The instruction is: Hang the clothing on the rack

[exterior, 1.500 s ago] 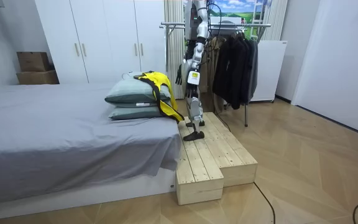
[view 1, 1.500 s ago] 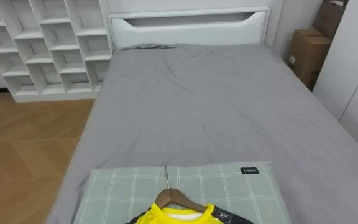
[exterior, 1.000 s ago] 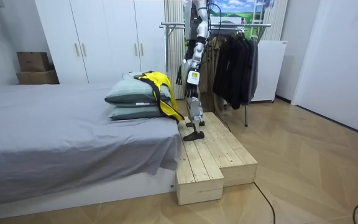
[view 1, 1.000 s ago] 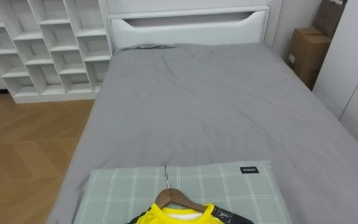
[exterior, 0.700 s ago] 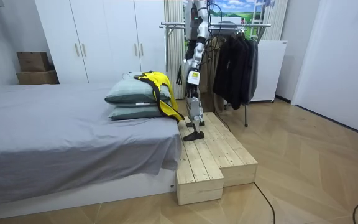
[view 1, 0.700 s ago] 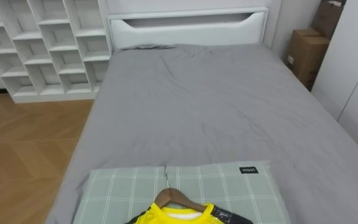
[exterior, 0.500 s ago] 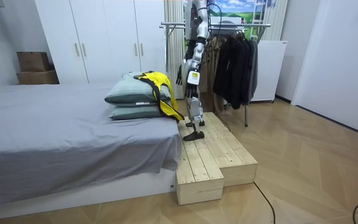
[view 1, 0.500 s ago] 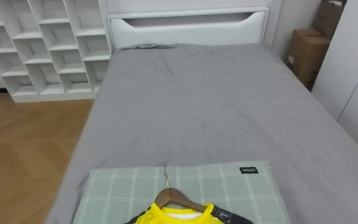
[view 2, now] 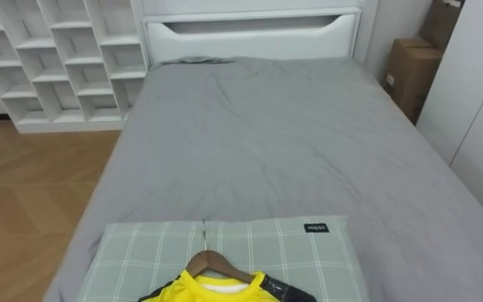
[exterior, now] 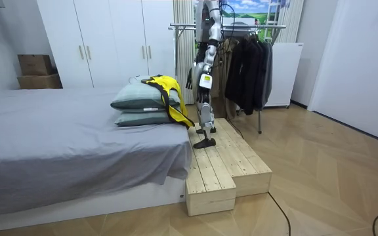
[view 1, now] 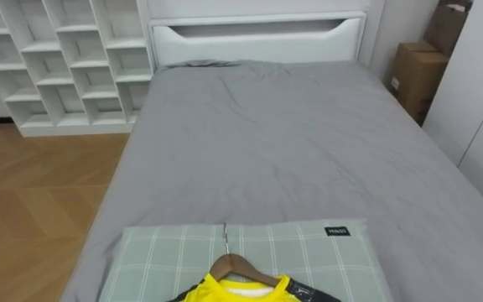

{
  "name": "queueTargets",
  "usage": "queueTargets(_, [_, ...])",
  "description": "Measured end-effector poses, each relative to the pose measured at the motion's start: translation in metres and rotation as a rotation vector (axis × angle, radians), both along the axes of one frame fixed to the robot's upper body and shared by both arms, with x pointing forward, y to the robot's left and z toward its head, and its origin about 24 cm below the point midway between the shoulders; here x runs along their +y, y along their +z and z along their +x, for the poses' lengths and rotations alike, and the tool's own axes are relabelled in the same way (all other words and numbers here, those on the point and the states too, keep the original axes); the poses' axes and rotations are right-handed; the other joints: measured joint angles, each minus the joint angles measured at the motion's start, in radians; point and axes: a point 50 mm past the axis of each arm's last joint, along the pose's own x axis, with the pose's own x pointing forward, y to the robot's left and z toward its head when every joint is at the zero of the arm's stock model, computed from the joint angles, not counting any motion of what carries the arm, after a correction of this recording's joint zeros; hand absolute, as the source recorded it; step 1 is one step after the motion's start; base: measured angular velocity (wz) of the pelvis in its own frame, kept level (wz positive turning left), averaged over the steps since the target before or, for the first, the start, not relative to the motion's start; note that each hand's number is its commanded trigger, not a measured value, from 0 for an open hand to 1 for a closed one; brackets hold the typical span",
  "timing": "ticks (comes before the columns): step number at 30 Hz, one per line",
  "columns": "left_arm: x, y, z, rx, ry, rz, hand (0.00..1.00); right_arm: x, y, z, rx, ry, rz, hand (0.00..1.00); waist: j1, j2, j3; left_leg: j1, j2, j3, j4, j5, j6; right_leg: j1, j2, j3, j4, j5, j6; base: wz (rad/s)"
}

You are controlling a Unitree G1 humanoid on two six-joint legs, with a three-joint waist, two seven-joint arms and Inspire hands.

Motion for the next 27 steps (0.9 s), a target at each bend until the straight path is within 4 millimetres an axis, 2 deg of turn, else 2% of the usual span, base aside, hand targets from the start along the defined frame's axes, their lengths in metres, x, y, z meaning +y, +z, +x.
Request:
queueTargets(1, [0.004,0.002,0.002,-0.006,0.0,0.052,0.0,-0.002,0.0,0.0,0.0,0.001,-0.005,0.0,0.003,0.005,-0.002,0.0,-0.001,-0.002,0.0,-0.001,0.0,0.001,0.0,-0.001,0.0,0.0,0.0,0.05])
queueTargets(8, [0.03,0.023,0.02,-0.094,0.048,0.389,0.0,-0.013,0.002,-0.002,0.023,0.021,-0.059,0.0,-0.004,0.008,-0.0016,0.013,-0.002,-0.008,-0.002,-0.002,0.001,0.015,0.0,-0.003,0.0,0.0,0.0,0.01])
queueTargets(16, [0.038,0.043,0.045,-0.246,0.065,0.581,0.0,-0.013,0.002,0.001,0.023,0.026,-0.072,0.0,-0.009,0.016,-0.0055,0.016,-0.003,-0.013,-0.003,-0.003,0.0,0.019,0.0,-0.008,-0.002,0.0,0.0,0.0])
queueTargets(20, [0.042,0.059,0.065,-0.359,0.0,0.687,0.0,-0.014,0.003,0.001,0.024,0.041,-0.075,0.0,-0.008,0.016,-0.0058,0.016,-0.004,-0.014,-0.005,-0.003,0.001,0.019,0.0,-0.006,-0.001,0.0,0.0,0.0])
queueTargets(27, [0.038,0.071,0.082,-0.448,-0.097,0.77,0.0,-0.015,0.003,0.002,0.015,0.057,-0.08,0.0,-0.023,0.021,-0.0069,0.014,-0.004,-0.017,-0.004,-0.003,0.001,0.019,0.0,-0.01,-0.002,0.0,0.0,0.01])
